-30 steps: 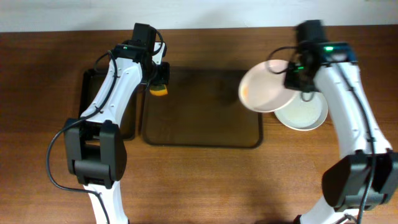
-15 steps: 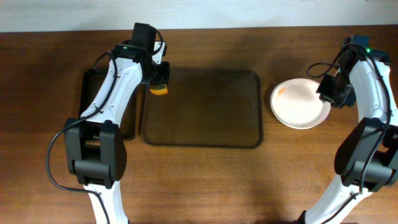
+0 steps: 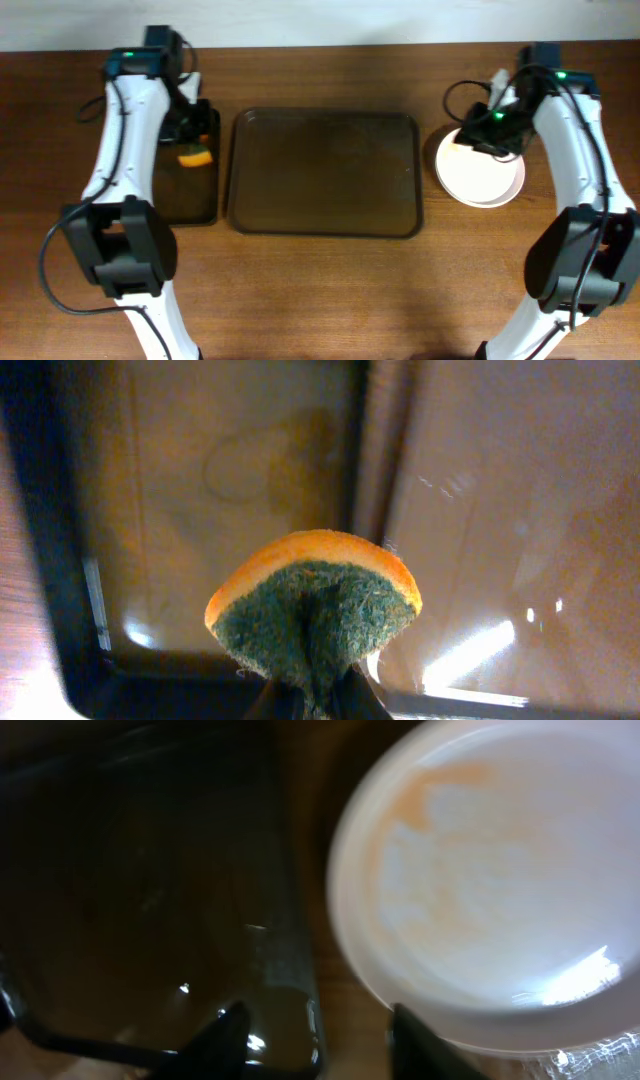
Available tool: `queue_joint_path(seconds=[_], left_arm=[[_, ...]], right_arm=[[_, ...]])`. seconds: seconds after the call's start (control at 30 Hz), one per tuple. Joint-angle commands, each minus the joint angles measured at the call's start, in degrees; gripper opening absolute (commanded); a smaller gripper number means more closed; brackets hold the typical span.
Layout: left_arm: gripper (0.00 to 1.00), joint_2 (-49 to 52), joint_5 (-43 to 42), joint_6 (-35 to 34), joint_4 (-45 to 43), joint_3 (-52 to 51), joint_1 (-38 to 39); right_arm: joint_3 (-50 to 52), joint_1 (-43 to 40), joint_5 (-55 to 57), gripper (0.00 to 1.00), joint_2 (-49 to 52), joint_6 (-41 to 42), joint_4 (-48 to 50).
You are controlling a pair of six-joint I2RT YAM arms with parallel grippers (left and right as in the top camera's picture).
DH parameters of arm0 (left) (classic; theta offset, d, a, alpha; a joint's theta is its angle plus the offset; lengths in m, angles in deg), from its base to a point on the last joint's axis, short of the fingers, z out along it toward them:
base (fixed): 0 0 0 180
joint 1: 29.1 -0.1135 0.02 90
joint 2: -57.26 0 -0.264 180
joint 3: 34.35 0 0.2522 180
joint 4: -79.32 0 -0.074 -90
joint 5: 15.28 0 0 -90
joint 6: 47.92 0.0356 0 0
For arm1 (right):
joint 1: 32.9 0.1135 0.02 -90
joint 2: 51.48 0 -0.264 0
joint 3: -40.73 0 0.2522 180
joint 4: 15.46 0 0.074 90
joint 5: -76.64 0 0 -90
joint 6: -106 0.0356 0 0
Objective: Clean dirty plates on tray and stack at the side
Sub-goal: 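Lower the plate onto the right stack and move sponge left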
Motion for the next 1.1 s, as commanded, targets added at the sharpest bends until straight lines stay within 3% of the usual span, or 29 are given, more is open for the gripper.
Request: queue_joint_path(seconds=[0.0, 0.2, 0.23, 0.27, 0.33, 0.4, 0.67, 0.87, 1.0, 1.07], left_arm=[[0.0, 0.9, 1.7, 1.4, -4.1, -2.5, -3.1], [0.01, 5.4, 4.1, 3.9, -17.5, -11.6, -3.1], [0.09, 6.0, 4.1, 3.9, -19.2, -12.0, -3.1], [0.31, 6.2, 4.1, 3.9, -19.9, -12.0, -3.1], [0.6, 6.2, 4.1, 3.9, -20.7, -12.0, -3.1], [0.69, 6.2, 4.1, 3.9, -20.7, -12.0, -3.1], [0.75, 0.8, 0.4, 4.7, -12.0, -2.1, -3.0], [0.75, -2.5, -1.1, 4.8, -9.3, 0.0, -3.0], [0.74, -2.9, -2.8, 5.5, -8.6, 0.0, -3.0], [0.73, -3.4, -8.1, 10.1, -8.7, 0.6, -3.0]], right_arm=[[-0.2, 4.2, -0.2, 0.57, -1.0, -0.5, 2.3], [-0.2, 8.0, 1.7, 0.63, -0.6, -0.5, 2.4], [-0.2, 8.0, 1.7, 0.63, -0.5, -0.5, 2.1], [-0.2, 8.0, 1.7, 0.63, -0.5, -0.5, 1.9], [-0.2, 8.0, 1.9, 0.63, -0.5, -0.5, 1.7], [0.5, 8.0, 3.5, 0.64, -0.5, -0.5, 2.0], [14.2, 8.0, 4.1, 0.59, -0.5, -0.5, 7.7], [23.1, 8.3, 4.1, 0.34, -0.5, -0.5, 12.2], [28.4, 8.7, 4.0, 0.33, -0.5, -0.5, 19.3], [29.8, 8.9, 4.1, 0.28, -0.5, -0.5, 21.2]])
